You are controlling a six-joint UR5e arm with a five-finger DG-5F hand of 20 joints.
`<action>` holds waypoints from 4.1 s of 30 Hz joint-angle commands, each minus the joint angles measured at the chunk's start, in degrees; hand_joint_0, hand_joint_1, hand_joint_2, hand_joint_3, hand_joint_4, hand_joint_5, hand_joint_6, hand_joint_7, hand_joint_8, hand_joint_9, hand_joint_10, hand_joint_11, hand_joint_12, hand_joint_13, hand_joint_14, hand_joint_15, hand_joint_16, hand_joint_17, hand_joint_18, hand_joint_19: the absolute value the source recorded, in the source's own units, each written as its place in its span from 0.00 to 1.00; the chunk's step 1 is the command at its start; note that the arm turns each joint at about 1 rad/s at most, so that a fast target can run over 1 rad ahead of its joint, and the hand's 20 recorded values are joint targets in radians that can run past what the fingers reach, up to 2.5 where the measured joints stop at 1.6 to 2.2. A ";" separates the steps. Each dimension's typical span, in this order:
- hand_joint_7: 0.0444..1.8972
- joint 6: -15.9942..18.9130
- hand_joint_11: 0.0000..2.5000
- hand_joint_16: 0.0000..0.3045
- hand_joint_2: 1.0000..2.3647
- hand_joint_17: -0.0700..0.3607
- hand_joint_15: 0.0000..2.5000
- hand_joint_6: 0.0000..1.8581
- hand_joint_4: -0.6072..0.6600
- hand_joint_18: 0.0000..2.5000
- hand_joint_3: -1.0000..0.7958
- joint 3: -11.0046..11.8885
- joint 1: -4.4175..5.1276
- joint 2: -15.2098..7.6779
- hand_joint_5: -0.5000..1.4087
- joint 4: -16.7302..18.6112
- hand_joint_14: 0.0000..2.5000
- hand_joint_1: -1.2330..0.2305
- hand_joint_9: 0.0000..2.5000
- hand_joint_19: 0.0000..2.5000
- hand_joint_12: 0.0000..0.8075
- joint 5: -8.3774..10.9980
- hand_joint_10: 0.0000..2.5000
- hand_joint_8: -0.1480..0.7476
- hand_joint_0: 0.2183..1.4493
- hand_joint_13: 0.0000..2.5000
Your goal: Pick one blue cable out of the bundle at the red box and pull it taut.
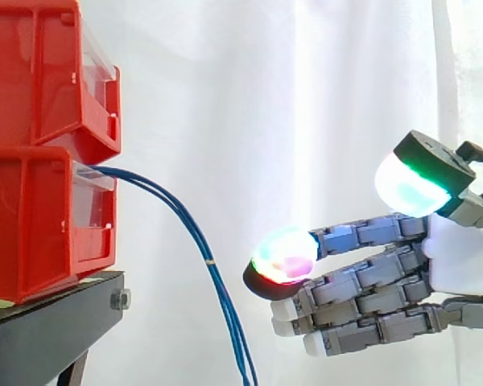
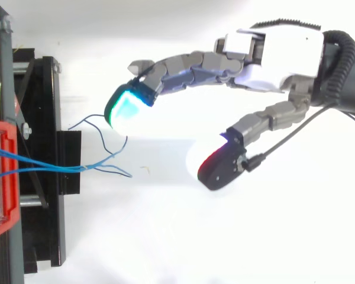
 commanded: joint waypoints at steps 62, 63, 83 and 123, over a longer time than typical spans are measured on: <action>0.37 1.41 0.03 0.17 0.00 0.43 0.02 0.27 0.76 0.01 0.28 6.68 1.52 -12.39 0.17 13.60 0.00 0.36 0.20 0.01 0.44 -0.24 0.00 0.53 0.25 0.08; 0.37 1.41 0.03 0.17 0.00 0.43 0.02 0.27 0.76 0.01 0.28 6.77 1.52 -12.48 0.17 13.60 0.00 0.36 0.20 0.01 0.44 -0.24 0.00 0.53 0.25 0.08; 0.38 -0.61 0.04 0.17 0.00 0.43 0.02 0.27 0.76 0.02 0.28 7.47 1.96 -12.65 0.18 13.86 0.00 0.36 0.21 0.02 0.44 -0.94 0.00 0.53 0.25 0.09; 0.59 -0.17 0.05 0.16 0.00 0.41 0.03 0.27 0.72 0.05 0.30 15.64 0.99 -19.07 0.20 15.53 0.00 0.36 0.22 0.03 0.43 -6.48 0.00 0.52 0.31 0.10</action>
